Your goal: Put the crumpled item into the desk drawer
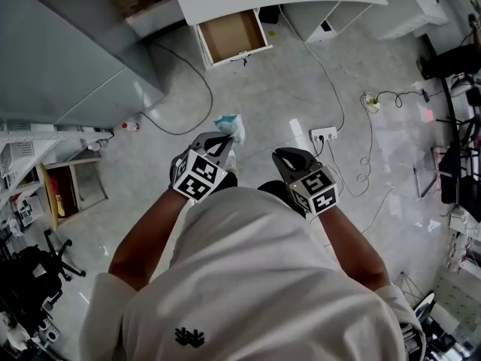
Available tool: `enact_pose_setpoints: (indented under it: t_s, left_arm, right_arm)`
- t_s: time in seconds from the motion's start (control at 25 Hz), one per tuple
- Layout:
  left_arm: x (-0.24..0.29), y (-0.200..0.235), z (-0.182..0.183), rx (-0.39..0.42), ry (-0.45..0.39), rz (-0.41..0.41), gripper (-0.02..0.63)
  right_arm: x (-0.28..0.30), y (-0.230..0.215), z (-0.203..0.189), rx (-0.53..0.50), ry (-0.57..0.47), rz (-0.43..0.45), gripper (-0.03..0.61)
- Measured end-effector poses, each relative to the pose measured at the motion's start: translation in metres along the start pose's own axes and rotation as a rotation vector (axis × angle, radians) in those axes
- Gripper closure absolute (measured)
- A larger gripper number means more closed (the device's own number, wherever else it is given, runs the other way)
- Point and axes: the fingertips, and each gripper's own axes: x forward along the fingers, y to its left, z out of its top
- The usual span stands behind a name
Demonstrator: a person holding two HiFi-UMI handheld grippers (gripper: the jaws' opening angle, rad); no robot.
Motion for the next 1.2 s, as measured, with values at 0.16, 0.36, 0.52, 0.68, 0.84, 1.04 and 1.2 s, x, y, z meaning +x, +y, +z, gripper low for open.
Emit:
enact_pose_setpoints:
  t_s: [0.16,0.36,0.52,0.68,0.84,1.04,1.2]
  left_arm:
    - [0.013,0.046,0.007,0.035,0.013,0.007,0.589]
    - [0.033,0.079,0.021,0.046,0.023,0.042,0.589]
    - [0.060,0.108,0.035,0.055,0.048,0.075,0.589]
    - [0.104,0.148,0.060,0.054,0.088,0.113,0.589]
    - [0.155,0.193,0.085,0.036,0.136,0.172,0.589]
    - [0.228,0.246,0.112,0.044,0.193,0.246,0.589]
    - [0.285,0.283,0.117,0.034,0.246,0.280,0.589]
  right_arm:
    - [0.033,-0.017,0.039,-0.028,-0.002,-0.002,0.525]
    - [0.056,-0.034,0.066,-0.052,0.027,0.047,0.525]
    - [0.072,-0.066,0.078,-0.054,0.034,0.072,0.525]
    - [0.093,-0.119,0.099,-0.066,0.034,0.118,0.525]
    - [0.113,-0.180,0.125,-0.081,0.039,0.172,0.525]
    - [0.140,-0.257,0.148,-0.131,0.056,0.239,0.525]
    - [0.158,-0.308,0.157,-0.104,0.079,0.285,0.525]
